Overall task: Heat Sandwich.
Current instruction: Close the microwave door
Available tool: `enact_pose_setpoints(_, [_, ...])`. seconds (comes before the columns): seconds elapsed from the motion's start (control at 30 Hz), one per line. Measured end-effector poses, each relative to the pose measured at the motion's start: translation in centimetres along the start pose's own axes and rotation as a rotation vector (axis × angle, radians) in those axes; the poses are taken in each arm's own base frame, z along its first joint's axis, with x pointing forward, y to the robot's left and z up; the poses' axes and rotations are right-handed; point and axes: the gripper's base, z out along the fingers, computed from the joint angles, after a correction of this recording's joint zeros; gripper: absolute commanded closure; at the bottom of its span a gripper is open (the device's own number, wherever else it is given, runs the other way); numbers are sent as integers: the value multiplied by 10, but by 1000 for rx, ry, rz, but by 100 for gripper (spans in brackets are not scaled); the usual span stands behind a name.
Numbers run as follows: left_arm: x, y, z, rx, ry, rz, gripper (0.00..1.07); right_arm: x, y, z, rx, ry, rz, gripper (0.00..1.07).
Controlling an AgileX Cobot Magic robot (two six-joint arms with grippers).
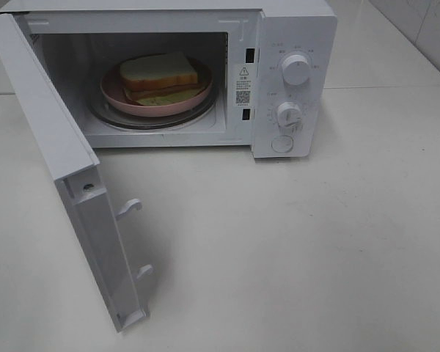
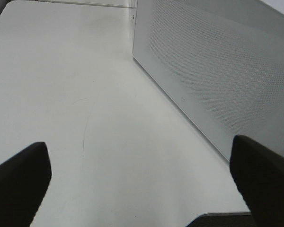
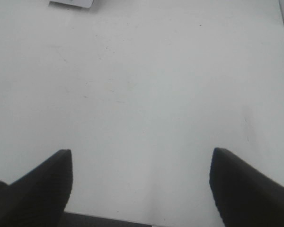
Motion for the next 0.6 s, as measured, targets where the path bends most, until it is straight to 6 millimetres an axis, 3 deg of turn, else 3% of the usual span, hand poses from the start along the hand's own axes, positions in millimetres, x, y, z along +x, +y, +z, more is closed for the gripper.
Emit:
enact_pose_setpoints(0.13, [0, 0, 0, 0, 0, 0, 9, 6, -2, -8, 68, -46, 93, 31])
enact_pose_setpoints(0.6, [0, 0, 0, 0, 0, 0, 9, 24, -2, -29, 135, -209, 161, 31])
